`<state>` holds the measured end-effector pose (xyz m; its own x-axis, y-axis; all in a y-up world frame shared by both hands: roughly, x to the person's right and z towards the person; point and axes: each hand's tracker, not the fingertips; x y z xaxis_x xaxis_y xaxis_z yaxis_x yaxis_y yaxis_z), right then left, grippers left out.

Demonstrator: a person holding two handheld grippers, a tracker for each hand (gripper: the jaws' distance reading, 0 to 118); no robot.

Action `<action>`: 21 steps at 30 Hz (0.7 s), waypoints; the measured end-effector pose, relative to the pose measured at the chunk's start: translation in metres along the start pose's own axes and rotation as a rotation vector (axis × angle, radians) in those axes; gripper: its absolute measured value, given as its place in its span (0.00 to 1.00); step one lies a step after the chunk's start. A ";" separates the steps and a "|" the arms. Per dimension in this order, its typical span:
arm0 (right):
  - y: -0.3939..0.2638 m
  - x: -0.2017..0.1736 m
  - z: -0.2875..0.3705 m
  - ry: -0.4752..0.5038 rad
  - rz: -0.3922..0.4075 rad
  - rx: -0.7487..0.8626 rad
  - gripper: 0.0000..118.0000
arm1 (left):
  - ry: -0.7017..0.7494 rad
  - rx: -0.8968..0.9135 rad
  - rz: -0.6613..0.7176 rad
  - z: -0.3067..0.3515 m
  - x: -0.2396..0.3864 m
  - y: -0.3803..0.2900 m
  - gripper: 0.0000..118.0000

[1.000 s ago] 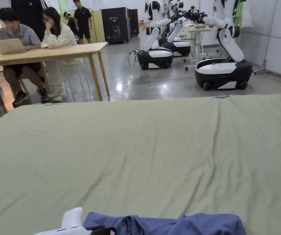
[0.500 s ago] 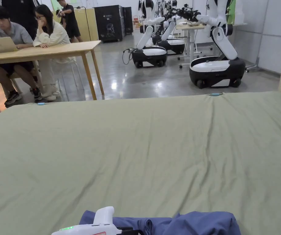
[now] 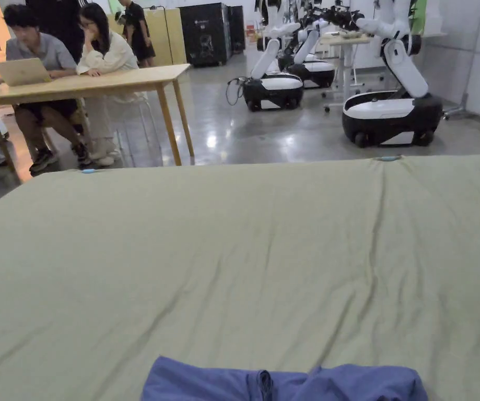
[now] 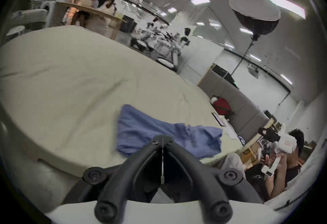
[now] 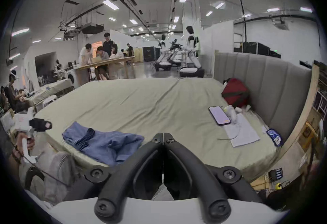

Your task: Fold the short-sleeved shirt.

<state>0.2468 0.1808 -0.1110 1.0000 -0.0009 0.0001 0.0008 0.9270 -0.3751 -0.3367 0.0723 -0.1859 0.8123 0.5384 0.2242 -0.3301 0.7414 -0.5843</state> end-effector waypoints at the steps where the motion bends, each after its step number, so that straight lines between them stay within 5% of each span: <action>1: 0.001 -0.002 -0.001 -0.020 0.004 0.006 0.00 | -0.005 0.008 0.034 0.004 -0.007 -0.002 0.00; 4: 0.005 -0.004 -0.007 -0.005 -0.010 -0.022 0.00 | -0.004 0.042 0.120 0.009 -0.015 0.000 0.00; 9: 0.005 -0.008 -0.007 0.046 -0.030 -0.042 0.00 | -0.040 0.027 0.077 -0.007 -0.018 0.014 0.00; 11: 0.003 -0.010 -0.003 0.048 -0.029 -0.046 0.00 | -0.084 0.021 0.064 -0.019 -0.031 0.022 0.21; 12: 0.002 -0.010 0.000 0.045 -0.027 -0.047 0.00 | -0.097 0.031 0.068 -0.026 -0.040 0.026 0.42; 13: 0.002 -0.008 0.002 0.043 -0.026 -0.048 0.00 | -0.099 0.022 0.085 -0.033 -0.049 0.031 0.75; 14: 0.001 -0.007 0.005 0.039 -0.025 -0.049 0.00 | -0.125 -0.025 0.127 -0.044 -0.059 0.035 0.90; 17: 0.001 -0.003 0.013 0.015 -0.026 -0.054 0.00 | -0.178 -0.110 0.225 -0.073 -0.080 0.040 0.94; 21: 0.001 0.001 0.022 -0.008 -0.041 -0.047 0.00 | -0.164 -0.229 0.190 -0.113 -0.085 0.035 0.94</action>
<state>0.2476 0.1903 -0.0910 0.9991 -0.0347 0.0239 0.0415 0.9076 -0.4178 -0.3625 0.0074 -0.3137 0.6525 0.7291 0.2066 -0.3364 0.5229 -0.7832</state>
